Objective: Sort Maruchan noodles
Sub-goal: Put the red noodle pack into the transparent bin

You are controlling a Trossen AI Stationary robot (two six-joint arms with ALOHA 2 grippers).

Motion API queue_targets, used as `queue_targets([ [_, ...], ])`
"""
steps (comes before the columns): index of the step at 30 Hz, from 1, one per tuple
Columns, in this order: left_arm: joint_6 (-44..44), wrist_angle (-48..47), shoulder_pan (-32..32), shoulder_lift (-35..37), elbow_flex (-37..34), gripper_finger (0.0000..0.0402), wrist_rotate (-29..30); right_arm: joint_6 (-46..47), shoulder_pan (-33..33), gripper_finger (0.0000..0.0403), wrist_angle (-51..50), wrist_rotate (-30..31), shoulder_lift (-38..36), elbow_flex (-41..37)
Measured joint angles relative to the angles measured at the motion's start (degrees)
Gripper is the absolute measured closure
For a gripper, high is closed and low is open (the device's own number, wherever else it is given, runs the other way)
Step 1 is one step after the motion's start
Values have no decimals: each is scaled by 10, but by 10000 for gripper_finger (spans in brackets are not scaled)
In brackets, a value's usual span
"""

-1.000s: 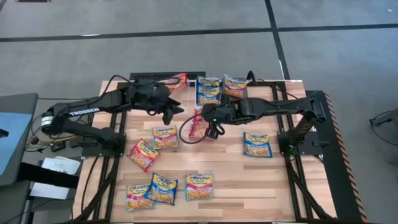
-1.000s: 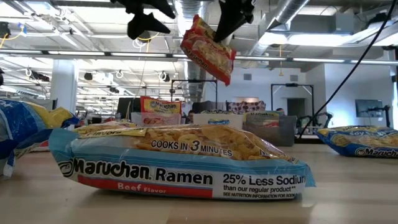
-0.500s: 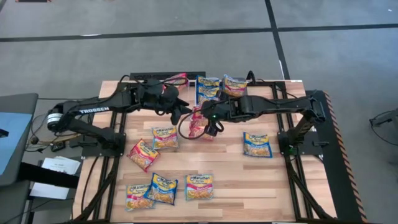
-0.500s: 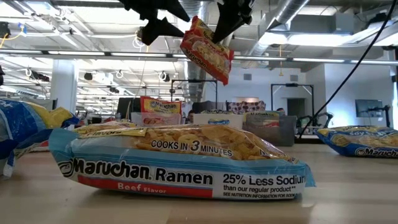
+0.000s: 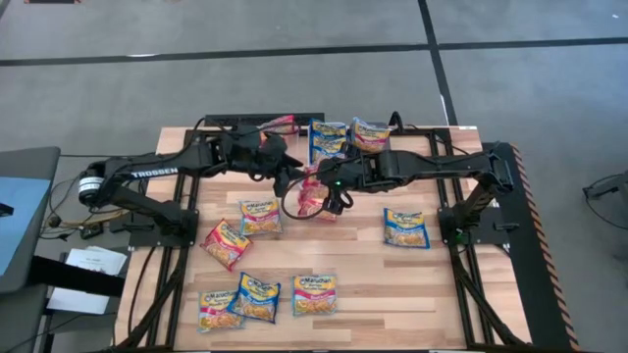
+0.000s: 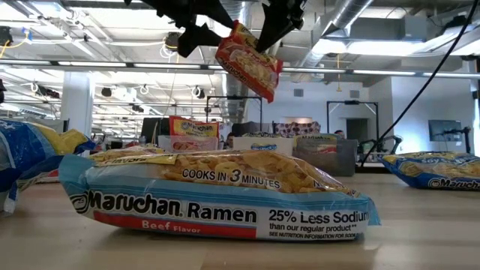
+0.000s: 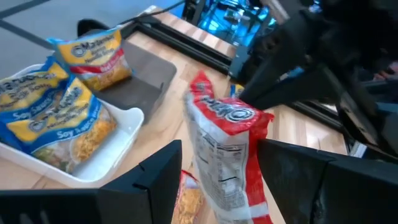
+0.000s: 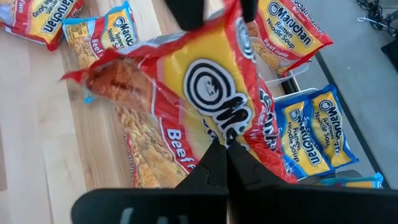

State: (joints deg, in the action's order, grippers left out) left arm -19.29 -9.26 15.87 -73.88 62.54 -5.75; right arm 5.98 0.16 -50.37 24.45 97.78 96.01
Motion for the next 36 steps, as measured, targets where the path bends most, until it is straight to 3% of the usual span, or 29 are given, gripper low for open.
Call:
queue_targets([
  [3,-3,-1,8,0,0,205,-3,0,0,400,0,0,0,0],
  [10,-39,-4,19,-14,0,205,-70,-2,0,400,0,0,0,0],
  [36,-29,-4,16,-12,0,205,-69,16,6,399,65,-15,0,0],
])
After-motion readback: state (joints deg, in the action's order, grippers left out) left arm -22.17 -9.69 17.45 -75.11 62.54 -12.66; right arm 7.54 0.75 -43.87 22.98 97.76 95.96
